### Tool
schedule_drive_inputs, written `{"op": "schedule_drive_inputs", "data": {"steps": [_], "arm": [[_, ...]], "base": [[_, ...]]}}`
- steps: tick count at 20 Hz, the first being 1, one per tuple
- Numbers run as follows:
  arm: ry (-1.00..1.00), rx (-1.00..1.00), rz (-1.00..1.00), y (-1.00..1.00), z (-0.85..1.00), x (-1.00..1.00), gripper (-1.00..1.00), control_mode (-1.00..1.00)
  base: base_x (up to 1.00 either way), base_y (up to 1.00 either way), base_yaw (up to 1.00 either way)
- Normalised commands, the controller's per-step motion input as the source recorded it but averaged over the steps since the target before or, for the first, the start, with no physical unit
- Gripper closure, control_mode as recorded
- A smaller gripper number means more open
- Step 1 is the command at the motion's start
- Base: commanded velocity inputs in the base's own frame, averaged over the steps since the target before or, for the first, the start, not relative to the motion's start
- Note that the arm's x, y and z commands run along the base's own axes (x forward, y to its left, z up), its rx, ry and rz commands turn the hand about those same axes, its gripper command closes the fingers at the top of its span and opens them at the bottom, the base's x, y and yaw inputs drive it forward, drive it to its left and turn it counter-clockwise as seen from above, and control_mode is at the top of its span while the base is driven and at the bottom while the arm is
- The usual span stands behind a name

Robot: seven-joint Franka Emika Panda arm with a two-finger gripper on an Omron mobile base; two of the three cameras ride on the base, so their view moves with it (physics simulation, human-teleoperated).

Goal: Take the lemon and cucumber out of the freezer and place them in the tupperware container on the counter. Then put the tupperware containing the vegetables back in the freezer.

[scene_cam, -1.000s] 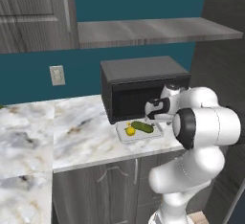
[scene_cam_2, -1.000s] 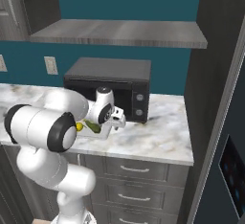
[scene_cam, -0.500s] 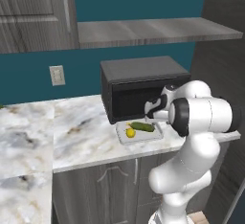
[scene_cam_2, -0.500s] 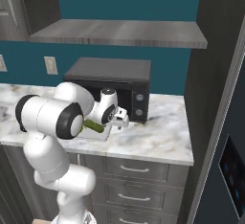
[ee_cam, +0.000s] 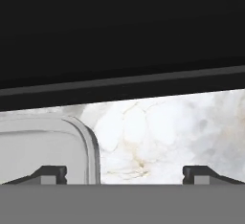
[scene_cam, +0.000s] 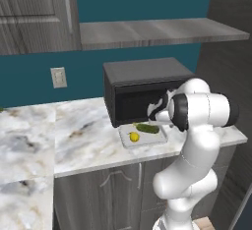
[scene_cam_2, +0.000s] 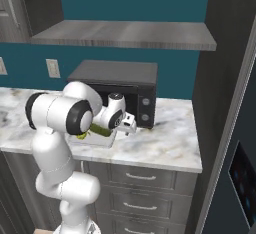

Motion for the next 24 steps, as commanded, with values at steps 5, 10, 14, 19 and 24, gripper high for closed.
{"op": "schedule_drive_inputs", "data": {"steps": [5,10,14,19,24], "arm": [[0.0,0.0,-0.02,0.44,-0.52,-0.15,1.0,-1.0],[0.05,0.0,-0.06,0.43,-0.58,-0.46,1.0,-1.0],[0.12,0.0,-0.09,0.33,-0.61,-0.44,1.0,-1.0],[0.03,0.0,-0.16,0.04,-0.12,-0.48,1.0,-1.0],[0.0,0.03,-0.19,0.0,0.27,-0.33,1.0,-1.0]], "base": [[0.0,0.0,0.0],[0.0,0.0,0.0],[0.0,0.0,0.0],[0.0,0.0,0.0],[0.0,0.0,0.0]]}}
